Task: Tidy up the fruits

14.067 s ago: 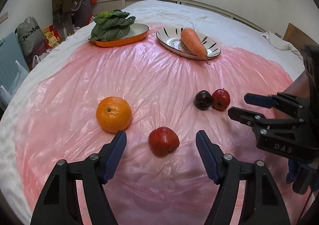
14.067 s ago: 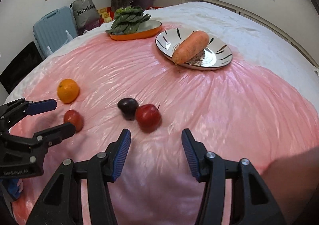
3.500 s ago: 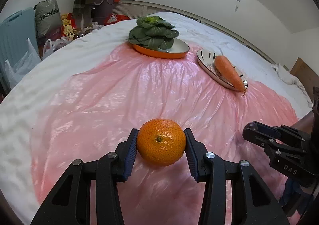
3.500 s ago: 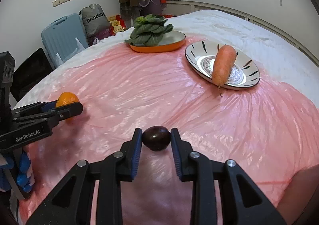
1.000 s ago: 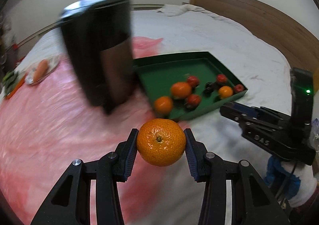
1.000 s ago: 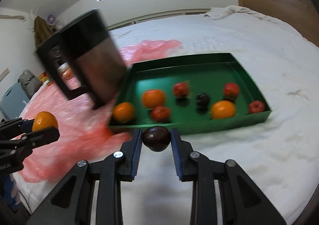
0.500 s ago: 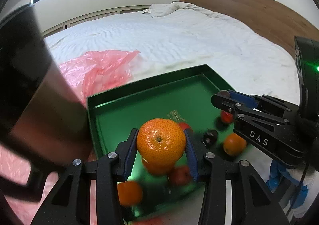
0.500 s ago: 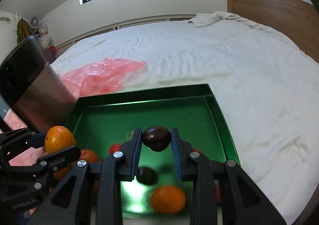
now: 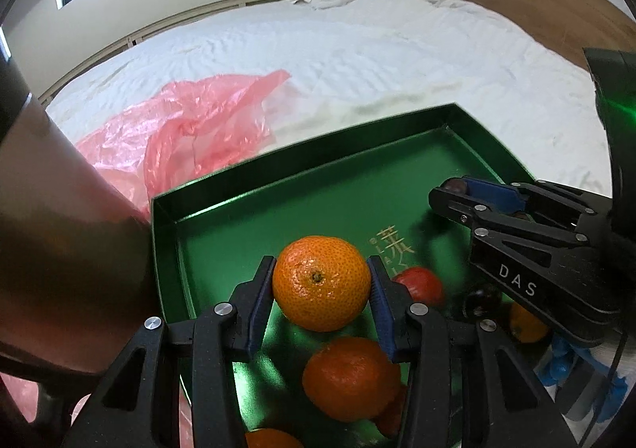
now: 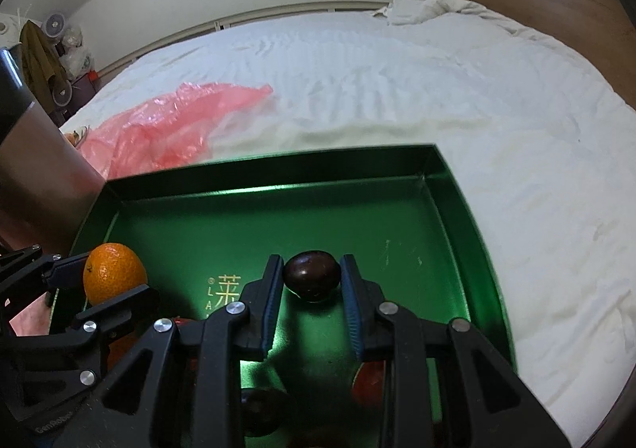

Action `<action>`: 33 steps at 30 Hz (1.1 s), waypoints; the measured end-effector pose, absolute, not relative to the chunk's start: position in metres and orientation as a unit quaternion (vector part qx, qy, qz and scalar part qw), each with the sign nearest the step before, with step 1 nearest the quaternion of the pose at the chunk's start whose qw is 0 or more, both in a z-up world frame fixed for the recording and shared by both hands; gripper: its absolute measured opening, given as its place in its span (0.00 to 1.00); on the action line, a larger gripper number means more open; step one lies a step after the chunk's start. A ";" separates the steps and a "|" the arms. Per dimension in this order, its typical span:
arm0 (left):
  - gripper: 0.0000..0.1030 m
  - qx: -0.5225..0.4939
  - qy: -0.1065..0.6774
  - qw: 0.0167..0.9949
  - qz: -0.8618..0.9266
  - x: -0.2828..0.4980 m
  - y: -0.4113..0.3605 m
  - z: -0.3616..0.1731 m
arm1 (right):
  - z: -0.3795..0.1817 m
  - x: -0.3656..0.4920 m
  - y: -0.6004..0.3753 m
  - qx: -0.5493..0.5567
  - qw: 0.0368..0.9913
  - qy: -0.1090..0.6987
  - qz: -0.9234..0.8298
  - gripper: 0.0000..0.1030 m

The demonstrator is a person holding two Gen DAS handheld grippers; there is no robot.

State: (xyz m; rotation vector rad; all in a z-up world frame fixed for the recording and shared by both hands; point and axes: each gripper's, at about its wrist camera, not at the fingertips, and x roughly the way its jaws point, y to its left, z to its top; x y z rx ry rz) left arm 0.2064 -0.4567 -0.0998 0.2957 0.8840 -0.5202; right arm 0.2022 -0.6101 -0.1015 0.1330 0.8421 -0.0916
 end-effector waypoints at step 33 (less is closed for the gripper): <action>0.71 0.137 0.378 0.880 -0.254 0.146 -0.401 -0.025 | -0.023 0.135 -0.587 0.046 0.915 0.393 -0.073 0.87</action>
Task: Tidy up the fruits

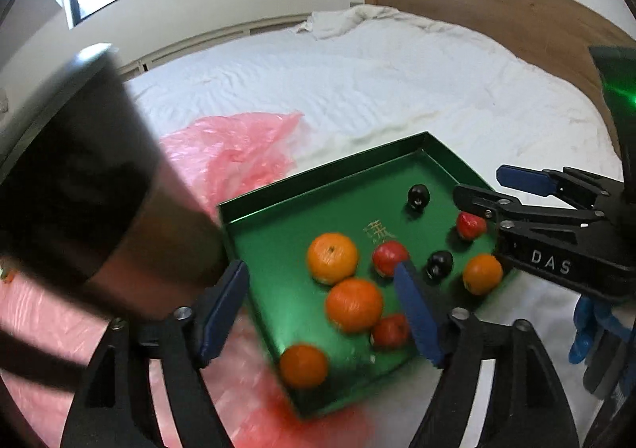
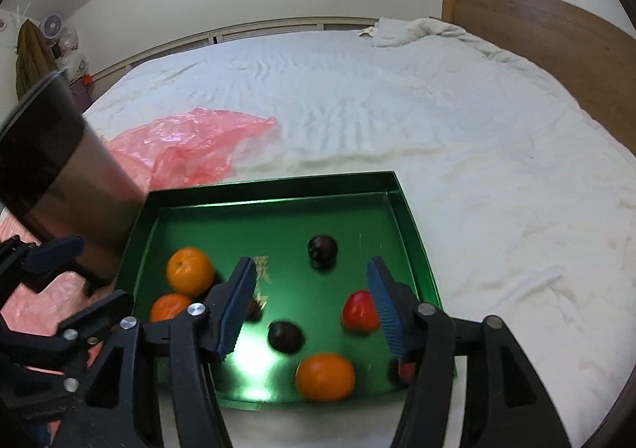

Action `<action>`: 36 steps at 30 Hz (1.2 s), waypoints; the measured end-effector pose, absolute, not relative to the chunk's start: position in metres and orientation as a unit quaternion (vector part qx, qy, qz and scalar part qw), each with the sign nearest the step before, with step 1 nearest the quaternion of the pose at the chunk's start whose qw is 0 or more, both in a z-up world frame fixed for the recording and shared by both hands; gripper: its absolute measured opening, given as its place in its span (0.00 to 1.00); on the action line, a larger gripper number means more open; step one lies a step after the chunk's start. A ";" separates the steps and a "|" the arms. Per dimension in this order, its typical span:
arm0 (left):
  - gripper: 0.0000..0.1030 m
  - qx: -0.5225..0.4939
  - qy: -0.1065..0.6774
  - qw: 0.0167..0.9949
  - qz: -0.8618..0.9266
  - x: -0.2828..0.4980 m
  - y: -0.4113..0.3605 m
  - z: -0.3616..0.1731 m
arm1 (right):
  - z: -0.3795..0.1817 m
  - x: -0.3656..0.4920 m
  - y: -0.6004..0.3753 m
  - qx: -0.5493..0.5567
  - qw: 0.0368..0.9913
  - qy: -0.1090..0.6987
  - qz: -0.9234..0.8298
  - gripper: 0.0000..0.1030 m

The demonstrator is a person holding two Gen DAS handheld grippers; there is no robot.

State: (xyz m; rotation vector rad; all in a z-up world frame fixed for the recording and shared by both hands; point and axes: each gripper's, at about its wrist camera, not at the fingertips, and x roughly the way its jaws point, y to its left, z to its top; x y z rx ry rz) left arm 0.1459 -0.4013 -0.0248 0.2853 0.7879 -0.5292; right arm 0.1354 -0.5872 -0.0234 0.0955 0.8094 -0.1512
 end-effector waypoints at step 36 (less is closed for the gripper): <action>0.98 0.064 0.306 0.940 -0.135 0.005 -0.165 0.018 | 0.015 -0.008 -0.358 0.005 0.951 0.309 -0.006 1.00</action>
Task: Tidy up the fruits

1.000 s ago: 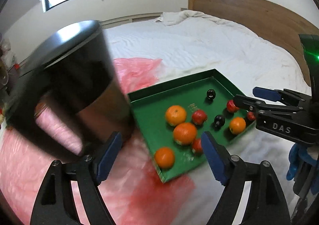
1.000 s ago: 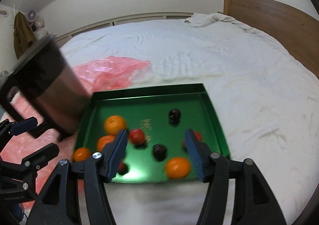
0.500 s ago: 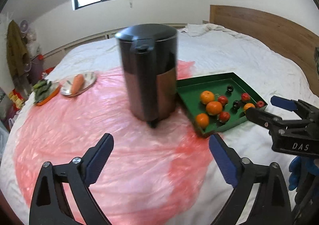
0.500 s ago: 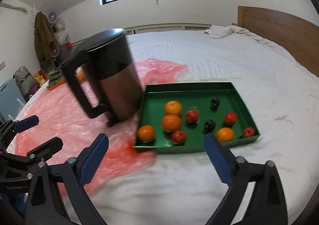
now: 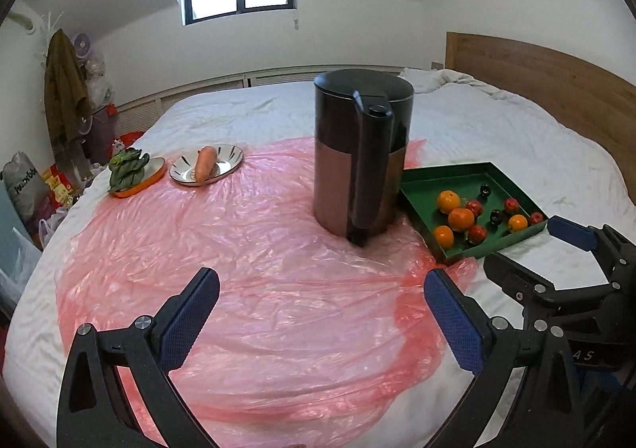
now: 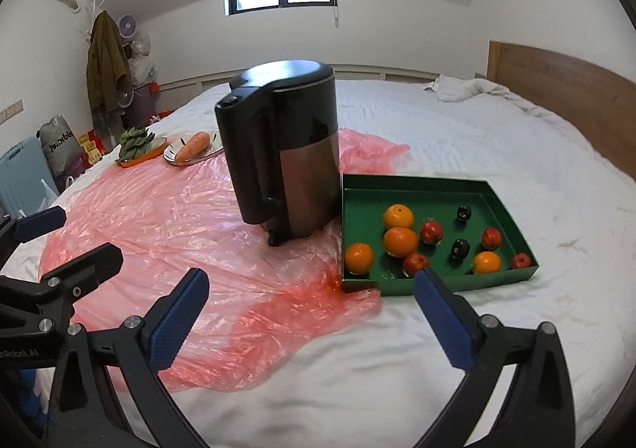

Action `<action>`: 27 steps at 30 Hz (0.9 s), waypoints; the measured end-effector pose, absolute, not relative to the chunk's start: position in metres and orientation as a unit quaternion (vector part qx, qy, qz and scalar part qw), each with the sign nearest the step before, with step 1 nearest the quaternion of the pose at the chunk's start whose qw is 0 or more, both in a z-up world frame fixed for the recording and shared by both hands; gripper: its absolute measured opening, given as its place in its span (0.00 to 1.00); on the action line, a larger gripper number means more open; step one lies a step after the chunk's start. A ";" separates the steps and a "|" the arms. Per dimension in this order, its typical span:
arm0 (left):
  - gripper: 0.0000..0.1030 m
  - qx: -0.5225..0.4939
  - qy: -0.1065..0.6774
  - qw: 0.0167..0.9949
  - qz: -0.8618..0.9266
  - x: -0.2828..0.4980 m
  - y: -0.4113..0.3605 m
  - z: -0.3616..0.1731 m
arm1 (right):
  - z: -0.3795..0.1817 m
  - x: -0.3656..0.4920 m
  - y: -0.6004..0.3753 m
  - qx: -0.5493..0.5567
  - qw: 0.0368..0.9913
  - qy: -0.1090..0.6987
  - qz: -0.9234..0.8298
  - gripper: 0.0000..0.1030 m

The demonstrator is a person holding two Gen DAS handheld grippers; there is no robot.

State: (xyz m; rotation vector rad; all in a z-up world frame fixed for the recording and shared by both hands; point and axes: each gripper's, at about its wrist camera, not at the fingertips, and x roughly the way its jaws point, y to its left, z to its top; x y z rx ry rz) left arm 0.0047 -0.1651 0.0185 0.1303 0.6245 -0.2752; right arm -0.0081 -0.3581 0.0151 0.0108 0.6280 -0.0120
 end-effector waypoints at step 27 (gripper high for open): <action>0.98 0.059 0.323 0.935 -0.136 0.006 -0.152 0.009 | 0.027 -0.019 -0.360 0.000 0.955 0.295 -0.033 1.00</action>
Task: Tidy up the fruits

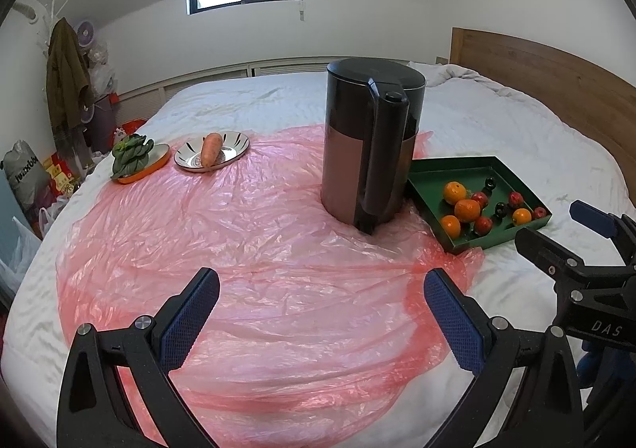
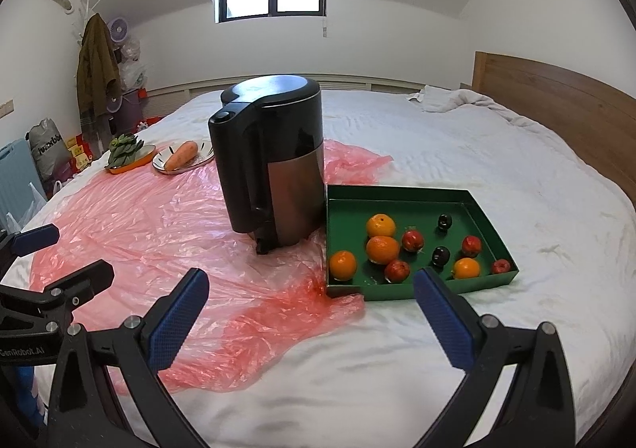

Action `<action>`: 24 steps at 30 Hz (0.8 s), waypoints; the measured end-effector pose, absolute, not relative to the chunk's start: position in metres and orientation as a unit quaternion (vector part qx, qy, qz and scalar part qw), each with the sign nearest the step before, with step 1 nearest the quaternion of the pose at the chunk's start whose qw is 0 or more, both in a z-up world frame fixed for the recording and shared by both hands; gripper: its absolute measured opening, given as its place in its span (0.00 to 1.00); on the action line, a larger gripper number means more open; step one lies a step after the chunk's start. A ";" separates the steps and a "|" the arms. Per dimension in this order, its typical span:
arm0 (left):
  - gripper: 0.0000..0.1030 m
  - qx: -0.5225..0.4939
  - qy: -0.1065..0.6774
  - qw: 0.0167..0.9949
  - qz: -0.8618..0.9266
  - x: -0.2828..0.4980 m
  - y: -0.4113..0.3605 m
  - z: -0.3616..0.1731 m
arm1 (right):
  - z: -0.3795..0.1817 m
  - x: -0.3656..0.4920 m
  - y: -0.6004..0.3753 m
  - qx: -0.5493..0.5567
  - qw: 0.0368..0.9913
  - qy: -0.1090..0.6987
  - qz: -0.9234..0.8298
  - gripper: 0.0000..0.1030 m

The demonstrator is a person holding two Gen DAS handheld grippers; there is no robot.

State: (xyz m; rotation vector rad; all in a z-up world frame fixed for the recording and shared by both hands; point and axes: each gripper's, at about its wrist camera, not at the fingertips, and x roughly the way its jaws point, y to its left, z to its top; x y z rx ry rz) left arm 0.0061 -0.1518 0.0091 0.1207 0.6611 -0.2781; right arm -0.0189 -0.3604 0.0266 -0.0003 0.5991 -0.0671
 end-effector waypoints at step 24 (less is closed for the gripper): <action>0.98 0.066 0.318 0.936 -0.136 0.006 -0.155 0.015 | 0.027 -0.020 -0.368 0.004 0.955 0.295 -0.039 1.00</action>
